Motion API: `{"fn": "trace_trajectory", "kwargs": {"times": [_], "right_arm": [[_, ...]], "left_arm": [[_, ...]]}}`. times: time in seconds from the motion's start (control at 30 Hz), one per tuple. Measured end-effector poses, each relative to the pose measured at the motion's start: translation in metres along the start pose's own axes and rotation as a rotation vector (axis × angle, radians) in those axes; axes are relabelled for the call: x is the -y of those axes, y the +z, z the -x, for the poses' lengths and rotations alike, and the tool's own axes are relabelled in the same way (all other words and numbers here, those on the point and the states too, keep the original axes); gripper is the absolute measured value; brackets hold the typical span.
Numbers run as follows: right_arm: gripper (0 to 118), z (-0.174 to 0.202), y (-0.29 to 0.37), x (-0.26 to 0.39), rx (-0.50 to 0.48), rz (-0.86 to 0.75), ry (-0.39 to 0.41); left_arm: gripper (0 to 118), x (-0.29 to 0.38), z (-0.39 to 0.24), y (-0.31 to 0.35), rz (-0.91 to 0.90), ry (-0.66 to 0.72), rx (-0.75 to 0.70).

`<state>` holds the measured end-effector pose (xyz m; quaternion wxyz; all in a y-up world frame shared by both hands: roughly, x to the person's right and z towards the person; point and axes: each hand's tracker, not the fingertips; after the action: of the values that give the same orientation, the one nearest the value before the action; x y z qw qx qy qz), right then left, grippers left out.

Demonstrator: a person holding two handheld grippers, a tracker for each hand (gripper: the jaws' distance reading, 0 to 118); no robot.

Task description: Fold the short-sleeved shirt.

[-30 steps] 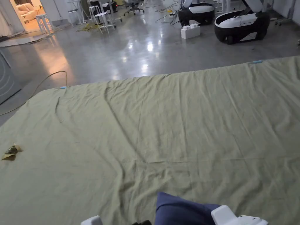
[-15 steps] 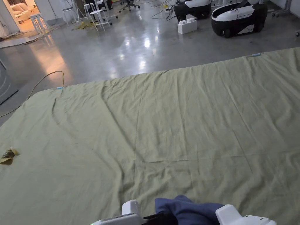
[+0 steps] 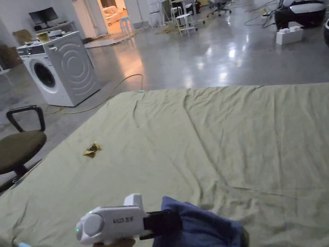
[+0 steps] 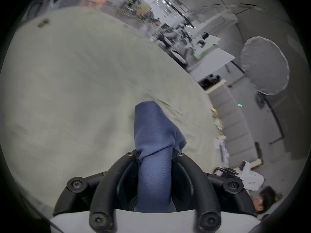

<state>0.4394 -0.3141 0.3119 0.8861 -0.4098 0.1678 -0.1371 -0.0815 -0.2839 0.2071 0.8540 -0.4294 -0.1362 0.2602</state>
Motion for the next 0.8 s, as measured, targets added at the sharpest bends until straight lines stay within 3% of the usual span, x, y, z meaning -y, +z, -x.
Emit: {"fn": "trace_trajectory", "kwargs": {"times": [0.13,0.27,0.33,0.4,0.47,0.5,0.53,0.63,0.8], "right_arm": [[0,-0.002,0.002,0.011,-0.013,0.004,-0.046],[0,0.001,-0.001,0.016,0.002,-0.002,-0.029],[0,-0.002,-0.003,0.015,-0.004,0.011,-0.03],[0,-0.001,0.0,0.014,0.011,0.014,-0.02],[0,-0.002,0.007,0.012,0.027,-0.011,0.002],[0,-0.003,0.012,0.01,0.037,-0.031,0.007],[0,-0.005,0.017,0.008,0.04,-0.05,0.004],[0,-0.01,0.034,-0.002,0.037,-0.13,0.015],[0,-0.004,0.082,-0.027,0.103,-0.331,0.093]], "left_arm": [[29,-0.057,0.07,0.045,0.02,-0.031,-0.278],[32,-0.078,0.106,0.033,0.046,-0.035,-0.456],[49,-0.077,0.117,0.022,-0.001,0.065,-0.475],[77,-0.075,0.115,0.021,-0.047,0.114,-0.545],[79,-0.074,0.103,0.031,-0.03,0.107,-0.554],[79,-0.072,0.092,0.039,-0.035,0.069,-0.576],[79,-0.073,0.073,0.05,-0.077,-0.084,-0.626],[79,-0.069,0.014,0.086,-0.178,-0.302,-0.643],[78,-0.022,-0.104,0.161,-0.401,-0.504,-0.416]]}}
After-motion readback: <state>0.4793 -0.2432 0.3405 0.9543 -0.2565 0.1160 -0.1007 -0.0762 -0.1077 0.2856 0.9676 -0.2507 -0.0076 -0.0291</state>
